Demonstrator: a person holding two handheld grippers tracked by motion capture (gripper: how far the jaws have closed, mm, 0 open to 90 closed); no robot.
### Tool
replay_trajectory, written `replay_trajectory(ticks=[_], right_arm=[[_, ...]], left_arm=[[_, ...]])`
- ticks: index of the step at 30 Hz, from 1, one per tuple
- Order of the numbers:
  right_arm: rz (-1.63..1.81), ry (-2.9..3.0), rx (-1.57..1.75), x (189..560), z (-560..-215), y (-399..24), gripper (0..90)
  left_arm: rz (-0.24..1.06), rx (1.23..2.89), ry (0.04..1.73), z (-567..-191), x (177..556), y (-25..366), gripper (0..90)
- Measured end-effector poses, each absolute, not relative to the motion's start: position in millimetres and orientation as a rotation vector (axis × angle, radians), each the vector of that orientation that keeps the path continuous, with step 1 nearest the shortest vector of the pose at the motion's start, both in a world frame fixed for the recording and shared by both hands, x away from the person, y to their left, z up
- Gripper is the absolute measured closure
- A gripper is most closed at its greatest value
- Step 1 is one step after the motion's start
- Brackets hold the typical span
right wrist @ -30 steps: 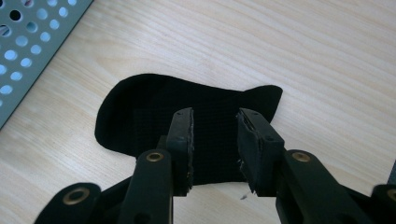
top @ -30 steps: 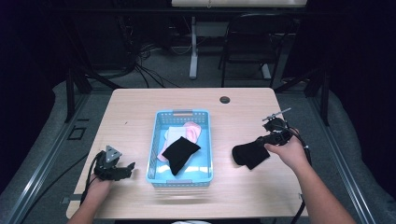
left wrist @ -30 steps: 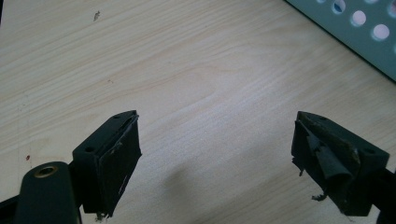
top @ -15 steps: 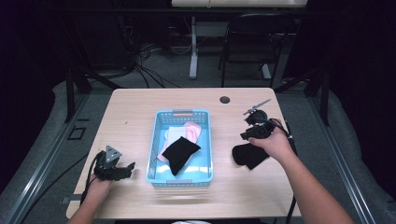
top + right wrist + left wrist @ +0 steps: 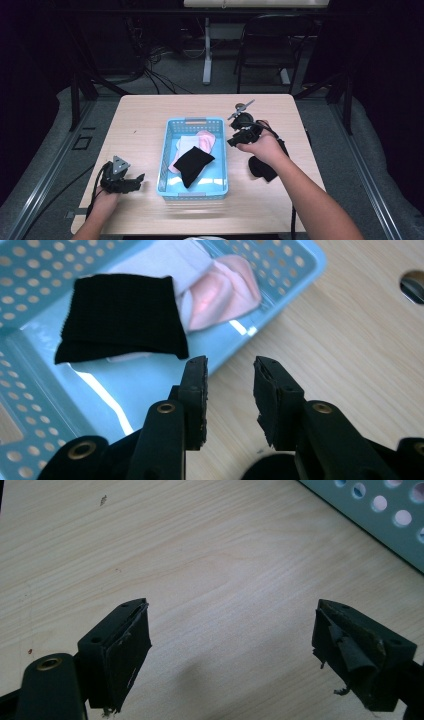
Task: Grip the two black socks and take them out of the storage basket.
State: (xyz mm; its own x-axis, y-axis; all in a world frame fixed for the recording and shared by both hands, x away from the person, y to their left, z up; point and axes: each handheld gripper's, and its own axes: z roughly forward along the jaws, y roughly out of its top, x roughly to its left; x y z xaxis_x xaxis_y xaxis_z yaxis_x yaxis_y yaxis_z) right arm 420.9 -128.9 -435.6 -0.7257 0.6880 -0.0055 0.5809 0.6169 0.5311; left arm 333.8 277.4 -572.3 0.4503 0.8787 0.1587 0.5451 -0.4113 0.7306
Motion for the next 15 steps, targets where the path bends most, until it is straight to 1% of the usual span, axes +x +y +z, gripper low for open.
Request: replay_trajectory(ticks=[6,15], right_arm=[[0.757,2.671,0.993,427.6,-438.6,-101.7,65.9],[0.728,2.713,0.965,439.0,-455.4,-71.8,63.8]], left_arm=[[0.720,2.101,1.185,-571.9,333.8,277.4,15.5],[0.717,2.102,1.181,-571.9,333.9,277.3,15.6]])
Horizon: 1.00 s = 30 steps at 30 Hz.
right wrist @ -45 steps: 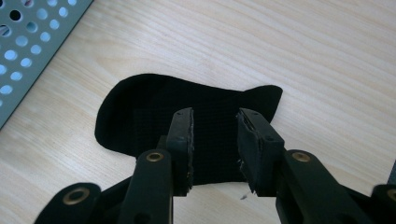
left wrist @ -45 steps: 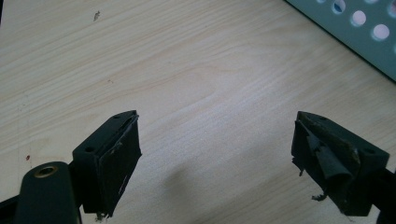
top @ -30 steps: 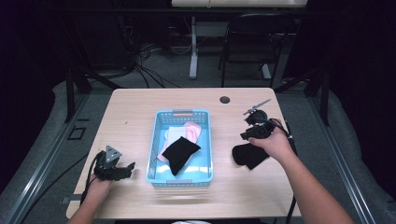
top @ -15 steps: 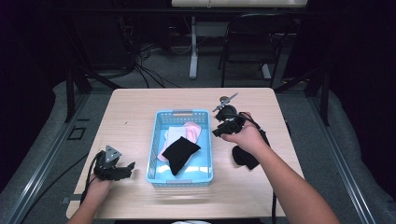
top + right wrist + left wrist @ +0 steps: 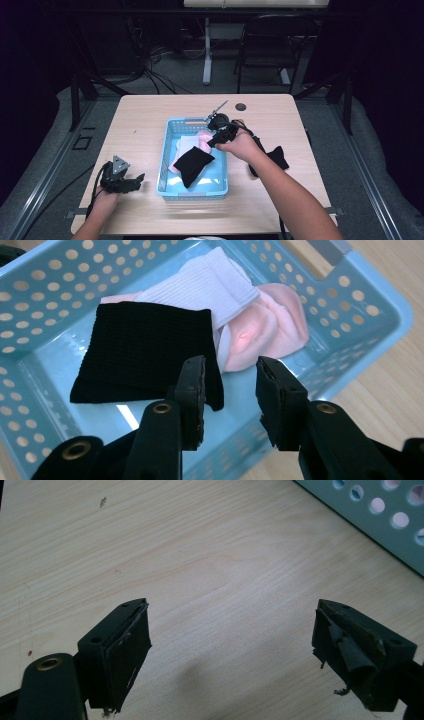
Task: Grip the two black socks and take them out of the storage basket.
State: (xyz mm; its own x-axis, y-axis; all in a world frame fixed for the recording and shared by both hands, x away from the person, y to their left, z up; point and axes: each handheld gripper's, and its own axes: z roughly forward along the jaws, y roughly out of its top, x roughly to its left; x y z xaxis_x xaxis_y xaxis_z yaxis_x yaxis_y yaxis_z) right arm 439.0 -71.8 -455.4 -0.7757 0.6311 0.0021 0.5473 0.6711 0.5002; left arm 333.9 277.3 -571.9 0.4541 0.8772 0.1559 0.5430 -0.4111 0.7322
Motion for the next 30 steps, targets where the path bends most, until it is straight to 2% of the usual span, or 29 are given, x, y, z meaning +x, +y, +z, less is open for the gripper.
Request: replay_trajectory(ticks=[12,21,30], right_arm=[[0.642,2.768,0.995,454.9,-480.1,-40.3,57.0],[0.568,2.827,1.073,468.0,-502.7,-24.0,57.6],[0.549,2.856,1.150,477.7,-516.1,-16.8,53.9]], left_arm=[[0.716,2.098,1.176,-571.3,333.8,277.3,15.5],[0.717,2.095,1.172,-570.7,333.6,277.6,15.5],[0.714,2.094,1.169,-570.5,334.1,277.8,15.6]])
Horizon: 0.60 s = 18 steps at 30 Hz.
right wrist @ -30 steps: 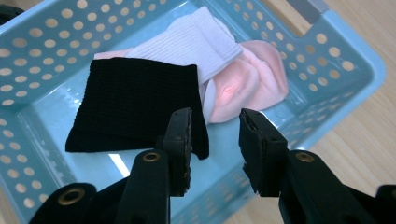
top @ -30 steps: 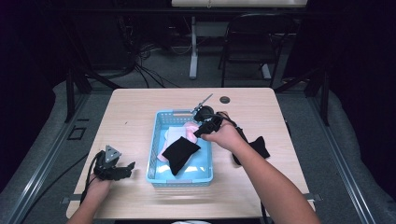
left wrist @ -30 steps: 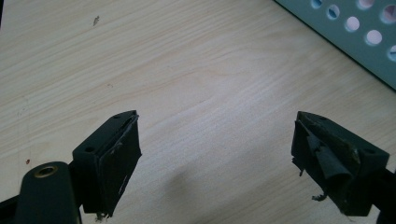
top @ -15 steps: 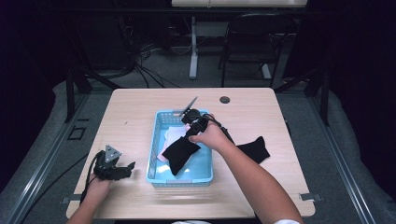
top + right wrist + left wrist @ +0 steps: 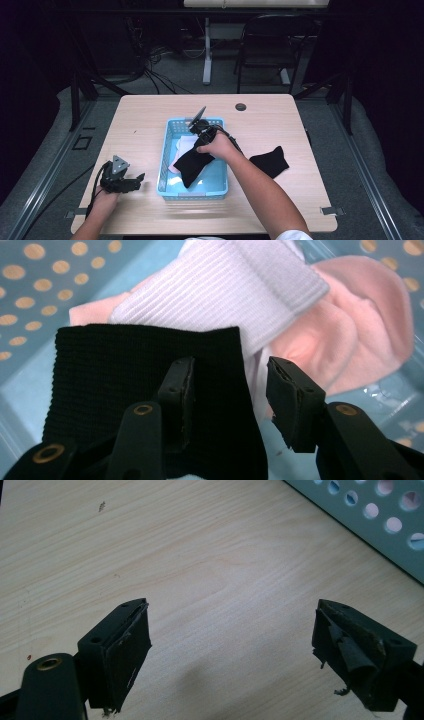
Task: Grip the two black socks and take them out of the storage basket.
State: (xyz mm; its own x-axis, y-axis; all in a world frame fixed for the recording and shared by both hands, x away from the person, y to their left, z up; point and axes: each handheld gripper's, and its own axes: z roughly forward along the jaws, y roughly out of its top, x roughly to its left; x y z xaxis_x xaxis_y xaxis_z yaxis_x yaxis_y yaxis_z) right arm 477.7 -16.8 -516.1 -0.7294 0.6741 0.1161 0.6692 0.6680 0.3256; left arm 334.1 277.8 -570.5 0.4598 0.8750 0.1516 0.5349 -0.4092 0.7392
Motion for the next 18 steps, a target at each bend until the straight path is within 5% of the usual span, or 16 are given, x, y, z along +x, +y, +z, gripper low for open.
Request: replay_trajectory(ticks=[9,18], right_arm=[[0.531,2.884,1.203,485.5,-525.7,-15.9,51.8],[0.534,2.918,1.192,482.4,-523.2,-14.1,74.8]], left_arm=[[0.713,2.096,1.168,-570.3,334.4,278.2,15.5],[0.713,2.093,1.171,-570.0,333.8,278.1,15.5]])
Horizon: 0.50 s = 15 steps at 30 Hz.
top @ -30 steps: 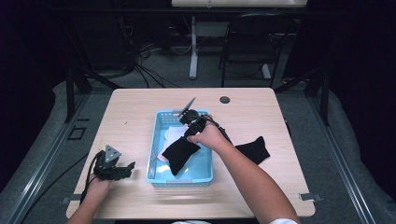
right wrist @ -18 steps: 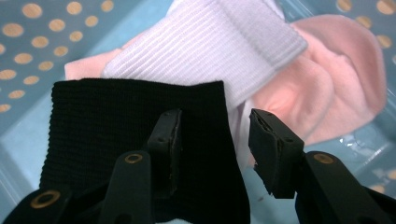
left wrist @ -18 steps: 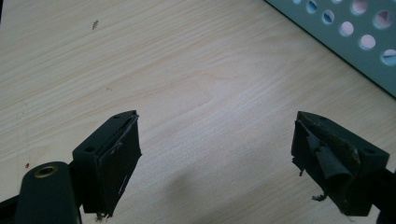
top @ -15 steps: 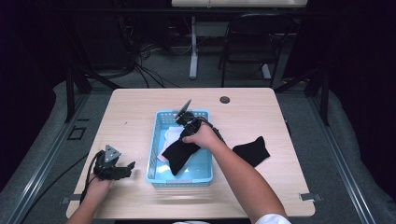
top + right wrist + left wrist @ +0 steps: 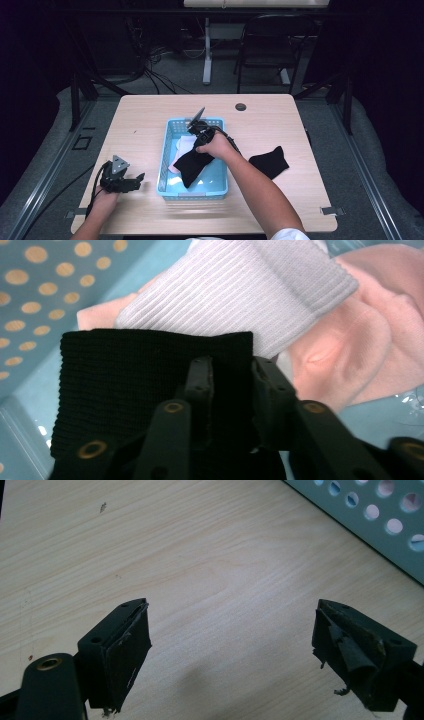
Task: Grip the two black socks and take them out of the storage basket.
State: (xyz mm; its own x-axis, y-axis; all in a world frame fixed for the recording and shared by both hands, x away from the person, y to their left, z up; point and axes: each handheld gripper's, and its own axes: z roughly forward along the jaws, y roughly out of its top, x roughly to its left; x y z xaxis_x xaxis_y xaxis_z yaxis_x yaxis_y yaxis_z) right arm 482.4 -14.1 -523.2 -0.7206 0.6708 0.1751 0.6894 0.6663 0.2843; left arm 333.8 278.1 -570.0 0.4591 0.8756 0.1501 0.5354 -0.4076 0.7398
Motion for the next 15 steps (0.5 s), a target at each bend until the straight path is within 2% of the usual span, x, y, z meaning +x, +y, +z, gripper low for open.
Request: replay_trajectory(ticks=[1,3,4,15], right_arm=[[-0.516,-2.817,-1.151,482.4,-523.2,-14.1,74.8],[-0.540,-2.840,-1.140,479.5,-520.4,-14.4,82.4],[-0.540,-2.847,-1.129,479.1,-519.0,-14.9,83.4],[-0.679,-2.915,-1.035,458.8,-486.9,-20.5,86.7]], left_arm=[[0.713,2.093,1.171,-570.0,333.8,278.1,15.6],[0.714,2.094,1.169,-569.9,333.9,278.3,15.5],[0.714,2.097,1.167,-569.9,334.0,278.4,15.6],[0.718,2.096,1.170,-570.3,334.0,277.8,15.5]])
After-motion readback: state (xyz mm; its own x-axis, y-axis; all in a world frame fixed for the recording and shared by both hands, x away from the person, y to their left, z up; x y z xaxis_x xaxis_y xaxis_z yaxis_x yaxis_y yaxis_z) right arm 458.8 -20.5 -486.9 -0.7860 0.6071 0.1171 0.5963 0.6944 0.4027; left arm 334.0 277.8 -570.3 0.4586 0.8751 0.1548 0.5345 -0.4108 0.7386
